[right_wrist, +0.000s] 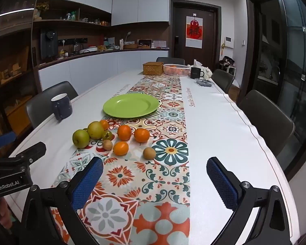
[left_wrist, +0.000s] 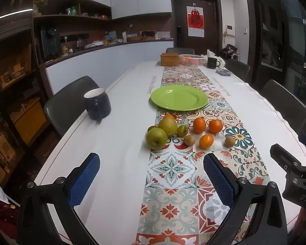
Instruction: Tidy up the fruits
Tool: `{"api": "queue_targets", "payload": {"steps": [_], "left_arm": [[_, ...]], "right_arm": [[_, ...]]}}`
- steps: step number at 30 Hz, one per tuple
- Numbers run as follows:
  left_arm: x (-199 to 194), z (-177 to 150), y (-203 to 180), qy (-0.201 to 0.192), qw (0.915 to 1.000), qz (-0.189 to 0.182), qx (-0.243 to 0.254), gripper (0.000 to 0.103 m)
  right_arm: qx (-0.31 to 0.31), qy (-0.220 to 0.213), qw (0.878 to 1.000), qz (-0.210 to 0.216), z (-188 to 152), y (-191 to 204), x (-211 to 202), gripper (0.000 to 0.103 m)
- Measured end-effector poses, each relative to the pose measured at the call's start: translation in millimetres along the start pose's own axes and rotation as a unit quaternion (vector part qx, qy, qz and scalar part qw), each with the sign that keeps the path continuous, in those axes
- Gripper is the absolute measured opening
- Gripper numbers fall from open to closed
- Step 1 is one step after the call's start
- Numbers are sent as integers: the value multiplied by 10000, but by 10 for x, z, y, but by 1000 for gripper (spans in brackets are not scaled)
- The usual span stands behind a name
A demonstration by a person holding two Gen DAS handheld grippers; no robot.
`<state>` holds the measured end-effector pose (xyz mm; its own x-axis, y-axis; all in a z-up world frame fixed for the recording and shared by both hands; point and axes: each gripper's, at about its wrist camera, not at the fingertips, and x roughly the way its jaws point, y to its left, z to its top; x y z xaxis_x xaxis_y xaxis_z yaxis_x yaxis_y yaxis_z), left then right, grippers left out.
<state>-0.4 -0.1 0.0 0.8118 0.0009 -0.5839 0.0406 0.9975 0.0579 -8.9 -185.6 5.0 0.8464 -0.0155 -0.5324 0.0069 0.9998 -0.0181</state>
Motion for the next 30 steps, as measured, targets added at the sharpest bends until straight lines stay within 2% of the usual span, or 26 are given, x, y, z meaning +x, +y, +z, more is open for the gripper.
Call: {"api": "queue_targets", "payload": {"steps": [5,6,14,30], "left_arm": [[59,8,-2,80,9999,-67,-5,103],[22,10,-2,-51,10000,-2,-22,103],[-99,24,7,-169,9998,43,-6,103],[-114,9,36,-194,9998,26,-12,103]], "right_arm": [[-19,-16,10000,-16,0,-2,3,102],[-6,-28,10000,-8,-1,-3,-12,102],[-9,-47,10000,27,-1,5,-23,102],[-17,-80,10000,34,5,19,-35,102]]}}
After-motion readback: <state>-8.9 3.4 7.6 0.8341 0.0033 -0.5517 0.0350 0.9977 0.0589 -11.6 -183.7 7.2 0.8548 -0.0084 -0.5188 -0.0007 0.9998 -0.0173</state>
